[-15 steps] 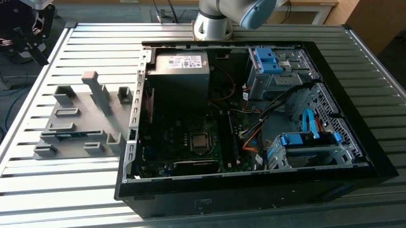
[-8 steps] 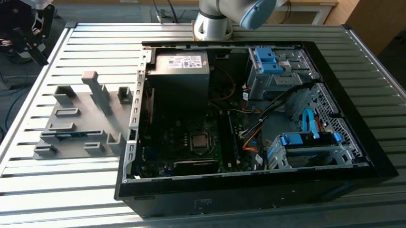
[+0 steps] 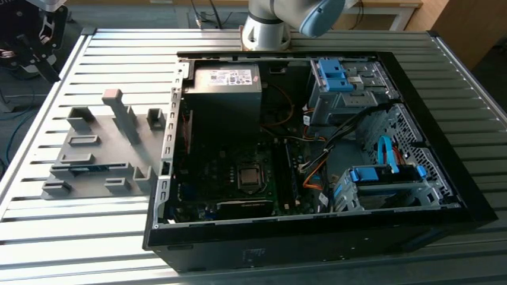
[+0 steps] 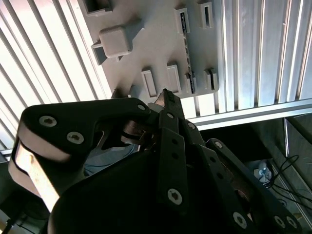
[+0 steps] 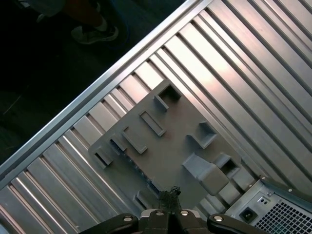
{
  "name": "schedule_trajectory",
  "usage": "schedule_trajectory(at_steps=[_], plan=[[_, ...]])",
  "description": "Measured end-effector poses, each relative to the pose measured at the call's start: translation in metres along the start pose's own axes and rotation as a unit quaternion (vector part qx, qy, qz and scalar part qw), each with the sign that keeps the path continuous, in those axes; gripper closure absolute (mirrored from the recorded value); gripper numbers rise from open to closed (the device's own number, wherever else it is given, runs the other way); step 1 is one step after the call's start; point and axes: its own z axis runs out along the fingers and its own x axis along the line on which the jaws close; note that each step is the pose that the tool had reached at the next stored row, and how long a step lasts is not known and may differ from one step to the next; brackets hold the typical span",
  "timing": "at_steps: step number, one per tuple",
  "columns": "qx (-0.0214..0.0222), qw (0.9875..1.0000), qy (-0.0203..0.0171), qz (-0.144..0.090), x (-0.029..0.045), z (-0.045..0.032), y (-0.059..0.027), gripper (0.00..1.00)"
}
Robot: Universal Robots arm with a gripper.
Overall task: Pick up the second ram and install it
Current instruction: 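Pick up the second ram and move it above second insertion slot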
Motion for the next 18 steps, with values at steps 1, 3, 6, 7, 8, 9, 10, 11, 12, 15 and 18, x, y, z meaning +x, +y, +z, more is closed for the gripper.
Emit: schedule_trajectory(at_steps=[1,3,6,7,8,9,10,11,12,15,18], plan=[[0.0,1.0,0.0,-0.001,0.0001,0.0,-0.0001,0.89],[-0.0001,1.0,0.0001,-0.003,0.0003,0.0,-0.0002,0.89],[-0.0001,1.0,0.0002,-0.005,0.0008,-0.0001,-0.0005,0.89],[-0.0002,1.0,0.0003,-0.01,0.0015,0.0,-0.001,0.89],[-0.0002,0.9999,0.0004,-0.01,0.0017,-0.0001,-0.0012,0.89],[-0.0003,0.9999,0.0005,-0.011,0.0019,-0.0001,-0.0013,0.89],[-0.0003,0.9999,0.0005,-0.012,0.0021,-0.0001,-0.0014,0.89],[-0.0003,0.9999,0.0005,-0.013,0.0023,-0.0001,-0.0016,0.89],[-0.0003,0.9999,0.0005,-0.014,0.0024,-0.0001,-0.0017,0.89],[-0.0004,0.9999,0.0007,-0.017,0.0029,-0.0002,-0.002,0.89],[-0.0005,0.9998,0.0007,-0.02,0.0031,-0.0001,-0.0021,0.89]])
